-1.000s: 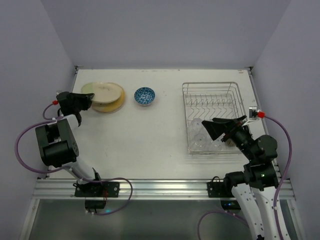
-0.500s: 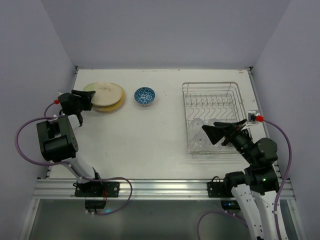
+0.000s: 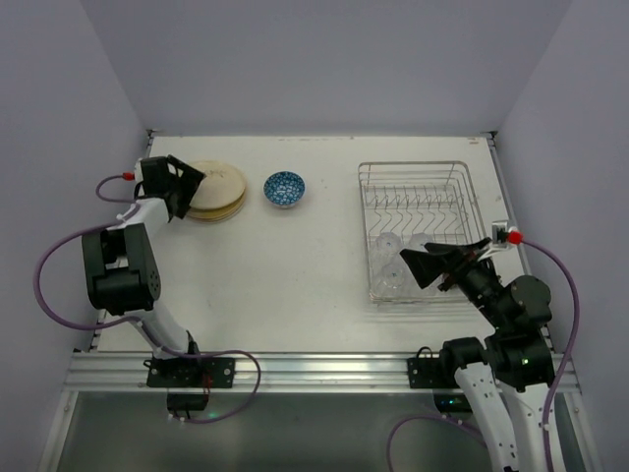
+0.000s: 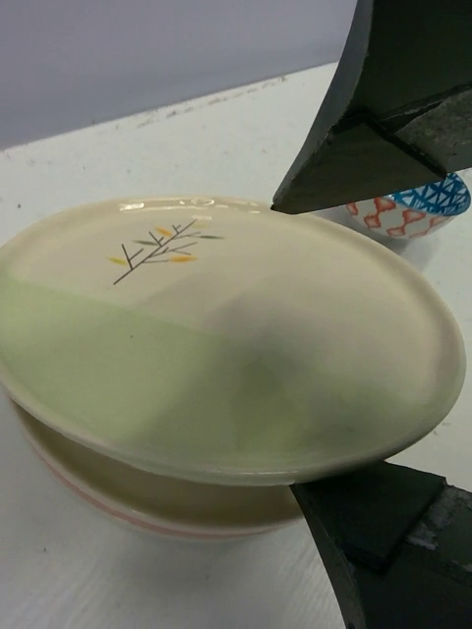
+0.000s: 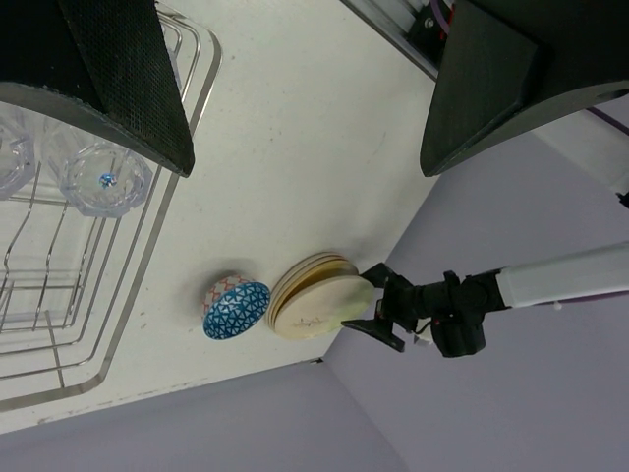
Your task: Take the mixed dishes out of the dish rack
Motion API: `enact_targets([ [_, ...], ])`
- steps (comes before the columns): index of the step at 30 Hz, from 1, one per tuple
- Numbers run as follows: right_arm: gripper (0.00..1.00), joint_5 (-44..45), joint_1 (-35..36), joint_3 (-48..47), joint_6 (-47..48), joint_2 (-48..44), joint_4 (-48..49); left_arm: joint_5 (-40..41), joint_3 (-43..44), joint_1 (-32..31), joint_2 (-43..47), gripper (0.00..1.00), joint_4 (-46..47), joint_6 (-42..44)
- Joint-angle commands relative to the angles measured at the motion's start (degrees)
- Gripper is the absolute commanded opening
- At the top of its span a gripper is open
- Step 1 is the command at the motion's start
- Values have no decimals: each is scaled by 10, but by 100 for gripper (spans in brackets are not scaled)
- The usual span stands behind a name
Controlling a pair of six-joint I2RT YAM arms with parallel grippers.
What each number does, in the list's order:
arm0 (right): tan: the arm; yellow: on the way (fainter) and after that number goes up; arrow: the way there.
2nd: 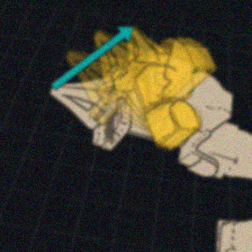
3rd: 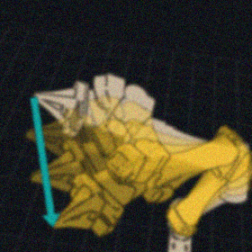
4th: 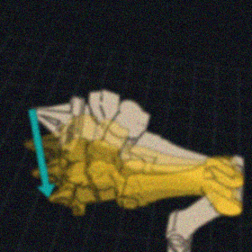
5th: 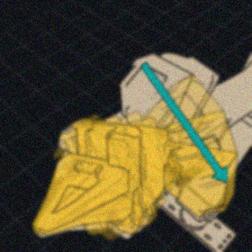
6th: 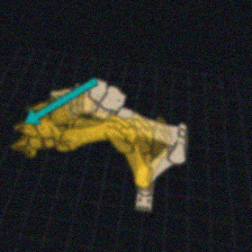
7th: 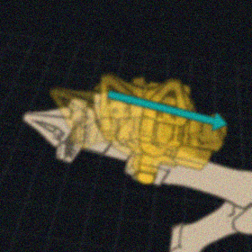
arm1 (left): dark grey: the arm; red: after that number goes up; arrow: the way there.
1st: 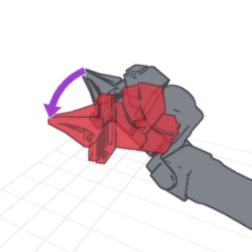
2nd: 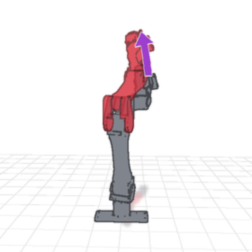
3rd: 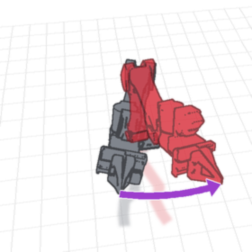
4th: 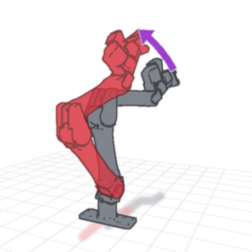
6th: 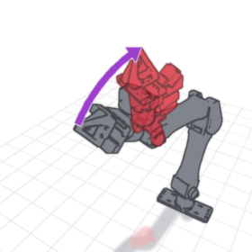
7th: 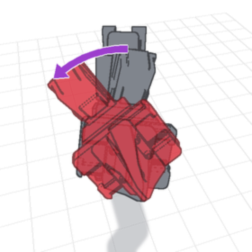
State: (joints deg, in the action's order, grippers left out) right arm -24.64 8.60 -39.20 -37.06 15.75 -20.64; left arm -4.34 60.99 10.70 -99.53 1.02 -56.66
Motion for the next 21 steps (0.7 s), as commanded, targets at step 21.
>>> enact_targets([
  [21,99,12,-2,-52,13,67,-42,75,192,-26,-76,100,-316,72],
])
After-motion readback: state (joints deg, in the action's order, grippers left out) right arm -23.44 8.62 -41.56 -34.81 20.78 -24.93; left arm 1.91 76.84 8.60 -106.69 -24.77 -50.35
